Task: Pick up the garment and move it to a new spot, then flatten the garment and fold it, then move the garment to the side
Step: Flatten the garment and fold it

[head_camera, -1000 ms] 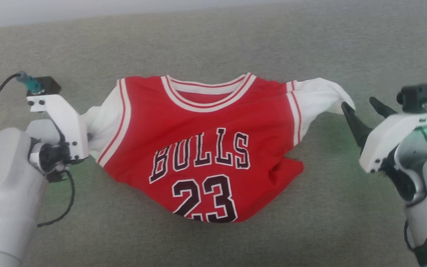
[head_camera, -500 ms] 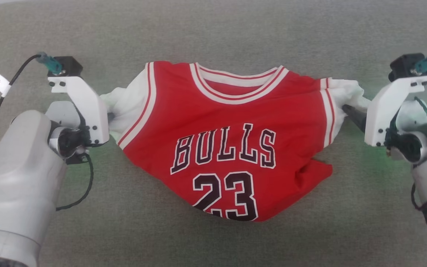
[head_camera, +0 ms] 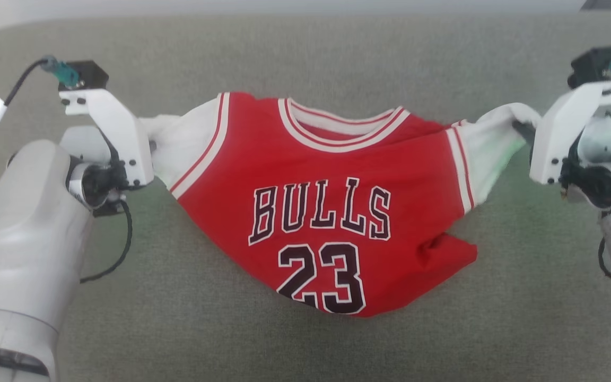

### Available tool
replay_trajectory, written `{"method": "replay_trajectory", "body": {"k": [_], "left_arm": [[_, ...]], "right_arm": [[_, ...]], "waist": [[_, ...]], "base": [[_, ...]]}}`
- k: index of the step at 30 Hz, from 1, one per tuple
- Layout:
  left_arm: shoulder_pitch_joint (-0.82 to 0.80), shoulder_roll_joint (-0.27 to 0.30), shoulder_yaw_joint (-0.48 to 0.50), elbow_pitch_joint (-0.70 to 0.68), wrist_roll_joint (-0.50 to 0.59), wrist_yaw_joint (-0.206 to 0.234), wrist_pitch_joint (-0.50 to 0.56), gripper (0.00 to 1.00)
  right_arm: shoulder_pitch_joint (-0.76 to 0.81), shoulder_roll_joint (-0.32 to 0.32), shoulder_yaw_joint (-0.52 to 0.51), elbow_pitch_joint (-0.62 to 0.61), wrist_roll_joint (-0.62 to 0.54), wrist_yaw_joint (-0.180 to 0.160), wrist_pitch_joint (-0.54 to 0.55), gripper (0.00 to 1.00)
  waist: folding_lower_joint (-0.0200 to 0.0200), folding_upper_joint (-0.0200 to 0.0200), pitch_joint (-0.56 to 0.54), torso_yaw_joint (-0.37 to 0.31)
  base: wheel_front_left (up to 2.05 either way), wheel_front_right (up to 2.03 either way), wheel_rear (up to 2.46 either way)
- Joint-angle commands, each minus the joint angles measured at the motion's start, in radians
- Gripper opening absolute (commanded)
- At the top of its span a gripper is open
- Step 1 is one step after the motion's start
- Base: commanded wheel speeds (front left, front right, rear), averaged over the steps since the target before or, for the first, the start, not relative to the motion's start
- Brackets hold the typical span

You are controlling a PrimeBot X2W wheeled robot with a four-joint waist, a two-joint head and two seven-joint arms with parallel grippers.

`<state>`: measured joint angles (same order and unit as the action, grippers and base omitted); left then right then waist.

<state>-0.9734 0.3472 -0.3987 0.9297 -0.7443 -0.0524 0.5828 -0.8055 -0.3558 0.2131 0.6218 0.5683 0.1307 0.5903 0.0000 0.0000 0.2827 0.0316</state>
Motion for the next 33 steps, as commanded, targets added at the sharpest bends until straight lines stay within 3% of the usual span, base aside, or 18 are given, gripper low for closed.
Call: {"method": "replay_trajectory", "body": {"k": [1, 10, 17, 33], "left_arm": [[-0.013, 0.006, -0.002, -0.003, 0.005, -0.002, -0.004, 0.0], [-0.087, 0.023, -0.005, -0.053, 0.014, 0.0, 0.004, 0.0], [-0.15, 0.055, 0.018, -0.115, 0.006, 0.014, -0.017, 0.0], [-0.298, 0.115, 0.047, -0.182, 0.016, 0.04, -0.026, 0.0]], "right_arm": [[-0.01, -0.005, 0.005, -0.007, 0.001, 0.0, -0.009, 0.0], [-0.087, -0.024, 0.063, -0.084, 0.025, 0.0, -0.084, 0.0], [-0.171, -0.013, 0.071, -0.07, 0.024, 0.0, -0.175, 0.0], [-0.372, 0.013, 0.093, 0.02, -0.006, 0.0, -0.232, 0.0]], "waist": [[0.0, 0.0, -0.033, 0.0], [0.0, 0.0, -0.187, -0.004], [0.0, 0.0, -0.281, -0.004], [0.0, 0.0, -0.33, 0.002]], "base": [[0.0, 0.0, 0.0], [0.0, 0.0, 0.0], [0.0, 0.0, 0.0], [0.0, 0.0, 0.0]]}}
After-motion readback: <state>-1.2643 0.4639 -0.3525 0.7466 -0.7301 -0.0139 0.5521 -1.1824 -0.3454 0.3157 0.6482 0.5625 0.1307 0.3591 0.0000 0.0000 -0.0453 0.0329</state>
